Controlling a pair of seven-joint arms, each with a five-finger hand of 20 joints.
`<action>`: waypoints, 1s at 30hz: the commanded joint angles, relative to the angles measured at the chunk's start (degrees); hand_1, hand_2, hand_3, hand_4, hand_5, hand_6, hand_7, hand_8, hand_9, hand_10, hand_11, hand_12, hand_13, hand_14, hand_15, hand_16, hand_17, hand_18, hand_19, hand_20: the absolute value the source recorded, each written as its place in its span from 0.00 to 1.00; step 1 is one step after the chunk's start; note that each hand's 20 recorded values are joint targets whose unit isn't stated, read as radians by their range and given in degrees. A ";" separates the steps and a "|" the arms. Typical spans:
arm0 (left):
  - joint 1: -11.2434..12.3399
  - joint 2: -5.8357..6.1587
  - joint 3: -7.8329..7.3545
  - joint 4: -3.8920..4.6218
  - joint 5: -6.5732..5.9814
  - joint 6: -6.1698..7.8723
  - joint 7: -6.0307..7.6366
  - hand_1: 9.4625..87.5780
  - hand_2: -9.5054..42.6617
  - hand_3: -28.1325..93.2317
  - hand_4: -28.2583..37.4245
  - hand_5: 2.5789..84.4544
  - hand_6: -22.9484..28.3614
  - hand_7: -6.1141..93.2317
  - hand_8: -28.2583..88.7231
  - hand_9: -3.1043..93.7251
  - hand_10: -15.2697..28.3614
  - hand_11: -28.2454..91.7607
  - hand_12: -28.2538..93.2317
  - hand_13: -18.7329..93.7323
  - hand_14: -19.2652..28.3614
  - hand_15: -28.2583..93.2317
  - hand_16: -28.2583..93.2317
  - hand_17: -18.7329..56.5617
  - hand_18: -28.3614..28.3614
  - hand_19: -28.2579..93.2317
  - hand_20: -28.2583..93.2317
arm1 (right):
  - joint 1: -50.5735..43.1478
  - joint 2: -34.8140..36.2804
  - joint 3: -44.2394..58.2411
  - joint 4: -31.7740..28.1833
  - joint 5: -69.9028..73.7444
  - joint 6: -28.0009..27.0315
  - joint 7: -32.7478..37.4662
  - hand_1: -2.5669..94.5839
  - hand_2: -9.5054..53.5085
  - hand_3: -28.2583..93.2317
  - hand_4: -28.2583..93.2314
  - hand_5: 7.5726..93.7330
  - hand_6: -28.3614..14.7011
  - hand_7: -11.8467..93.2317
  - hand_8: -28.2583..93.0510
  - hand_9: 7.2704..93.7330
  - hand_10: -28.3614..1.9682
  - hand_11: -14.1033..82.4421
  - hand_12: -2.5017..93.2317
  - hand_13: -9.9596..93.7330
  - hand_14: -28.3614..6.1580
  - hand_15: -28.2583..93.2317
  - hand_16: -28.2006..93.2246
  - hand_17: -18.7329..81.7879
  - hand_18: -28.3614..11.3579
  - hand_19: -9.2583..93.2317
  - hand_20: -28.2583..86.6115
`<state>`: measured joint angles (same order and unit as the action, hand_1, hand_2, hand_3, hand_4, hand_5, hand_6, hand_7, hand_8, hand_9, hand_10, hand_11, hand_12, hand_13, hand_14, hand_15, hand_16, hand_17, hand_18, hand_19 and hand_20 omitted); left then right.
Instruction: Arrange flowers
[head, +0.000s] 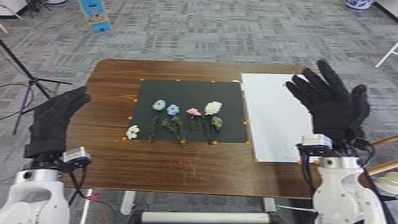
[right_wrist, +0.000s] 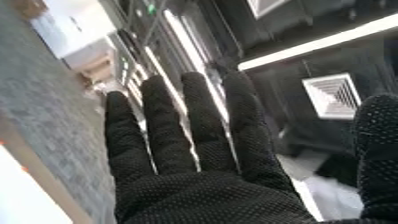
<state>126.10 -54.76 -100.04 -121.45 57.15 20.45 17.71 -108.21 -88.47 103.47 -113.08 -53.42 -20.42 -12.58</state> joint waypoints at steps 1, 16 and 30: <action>0.17 -0.51 -0.17 -0.91 0.63 -0.16 0.24 0.12 0.28 0.83 0.00 0.57 0.51 0.20 0.17 0.56 0.66 0.38 0.32 0.50 0.69 0.33 0.21 0.36 0.67 0.29 0.37 | 0.48 0.78 -0.06 -0.70 -8.35 -0.61 -1.46 0.10 0.25 0.80 0.11 0.42 0.62 0.20 0.17 0.45 0.45 0.21 0.19 0.43 0.33 0.31 0.43 0.36 0.26 0.21 0.50; 1.00 -1.20 -0.38 -1.32 1.44 0.43 -0.70 0.17 0.24 0.84 0.00 0.58 0.51 0.21 0.17 0.56 0.66 0.39 0.32 0.52 0.71 0.33 0.22 0.38 0.69 0.32 0.40 | 3.28 9.60 2.99 1.36 -9.60 -9.19 12.56 0.12 0.29 0.77 0.11 0.47 0.59 0.21 0.18 0.50 0.37 0.21 0.19 0.48 0.31 0.33 0.43 0.38 0.28 0.27 0.54; -1.34 -1.49 1.31 -0.54 2.74 -0.31 -0.58 0.18 0.24 0.83 0.01 0.58 0.51 0.21 0.17 0.56 0.66 0.39 0.33 0.54 0.73 0.35 0.23 0.40 0.71 0.39 0.44 | 1.91 5.92 3.10 -1.12 -15.51 -9.16 16.59 0.16 0.32 0.74 0.12 0.48 0.58 0.21 0.18 0.52 0.34 0.22 0.21 0.52 0.27 0.34 0.44 0.38 0.27 0.33 0.55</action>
<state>126.14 -55.82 -99.22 -122.12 59.36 20.53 17.23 -104.35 -83.80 107.91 -112.02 -65.79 -31.62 1.84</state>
